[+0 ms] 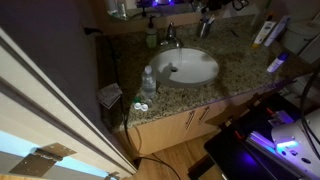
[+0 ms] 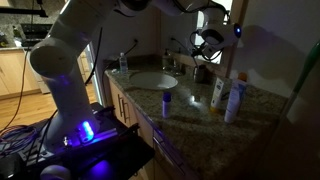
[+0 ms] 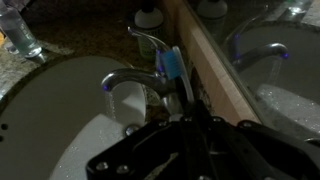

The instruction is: Pick up the tooth brush wet it and put it back in the holder then close the tap

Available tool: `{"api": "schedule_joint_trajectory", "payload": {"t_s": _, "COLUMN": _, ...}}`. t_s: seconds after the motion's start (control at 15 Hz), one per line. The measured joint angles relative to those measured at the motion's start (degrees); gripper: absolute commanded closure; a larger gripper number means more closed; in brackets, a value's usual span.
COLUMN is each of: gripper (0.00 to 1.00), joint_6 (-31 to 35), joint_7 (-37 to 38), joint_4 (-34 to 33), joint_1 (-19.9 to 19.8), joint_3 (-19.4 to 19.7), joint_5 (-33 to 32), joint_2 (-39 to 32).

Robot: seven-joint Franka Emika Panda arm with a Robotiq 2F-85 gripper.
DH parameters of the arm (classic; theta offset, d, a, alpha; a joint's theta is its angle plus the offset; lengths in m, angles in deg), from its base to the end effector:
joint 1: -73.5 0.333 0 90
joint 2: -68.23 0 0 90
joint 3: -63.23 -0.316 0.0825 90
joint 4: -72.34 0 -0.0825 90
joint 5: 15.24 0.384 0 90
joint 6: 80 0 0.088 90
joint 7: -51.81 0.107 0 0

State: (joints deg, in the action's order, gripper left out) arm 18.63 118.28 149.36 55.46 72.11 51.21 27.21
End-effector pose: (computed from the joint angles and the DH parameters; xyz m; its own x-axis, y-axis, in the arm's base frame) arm 0.6900 -0.2253 0.3242 -0.2413 -0.4513 -0.8591 -0.9183 0.3924 0.0518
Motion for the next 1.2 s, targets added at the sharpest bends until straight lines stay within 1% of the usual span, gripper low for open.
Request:
{"api": "schedule_joint_trajectory", "payload": {"t_s": 0.13, "gripper": 0.98, "joint_6": 1.1, "joint_7": 0.0, "joint_4": 0.3, "joint_1": 0.0, "joint_3": 0.0, "joint_5": 0.5, "joint_2": -0.2}}
{"api": "schedule_joint_trajectory", "payload": {"t_s": 0.2, "gripper": 0.67, "joint_6": 1.8, "joint_7": 0.0, "joint_4": 0.4, "joint_1": 0.0, "joint_3": 0.0, "joint_5": 0.5, "joint_2": -0.2}}
{"api": "schedule_joint_trajectory", "payload": {"t_s": 0.27, "gripper": 0.67, "joint_6": 2.8, "joint_7": 0.0, "joint_4": 0.4, "joint_1": 0.1, "joint_3": 0.0, "joint_5": 0.4, "joint_2": -0.2}}
{"api": "schedule_joint_trajectory", "payload": {"t_s": 0.4, "gripper": 0.54, "joint_6": 3.9, "joint_7": 0.2, "joint_4": 0.7, "joint_1": 0.3, "joint_3": 0.0, "joint_5": 0.4, "joint_2": -0.2}}
{"api": "schedule_joint_trajectory", "payload": {"t_s": 0.47, "gripper": 0.46, "joint_6": 4.4, "joint_7": 0.4, "joint_4": 0.9, "joint_1": 0.4, "joint_3": 0.0, "joint_5": 0.4, "joint_2": -0.2}}
{"api": "schedule_joint_trajectory", "payload": {"t_s": 0.87, "gripper": 0.04, "joint_6": 7.5, "joint_7": 0.6, "joint_4": 1.2, "joint_1": 1.0, "joint_3": 0.0, "joint_5": 0.4, "joint_2": 0.3}}
{"api": "schedule_joint_trajectory", "payload": {"t_s": 1.0, "gripper": 0.0, "joint_6": 8.4, "joint_7": 0.2, "joint_4": 1.9, "joint_1": 1.3, "joint_3": 0.0, "joint_5": -0.3, "joint_2": 1.4}}
{"api": "schedule_joint_trajectory", "payload": {"t_s": 1.2, "gripper": 0.0, "joint_6": 9.6, "joint_7": -1.8, "joint_4": 4.0, "joint_1": 2.1, "joint_3": 0.3, "joint_5": -2.8, "joint_2": 4.6}}
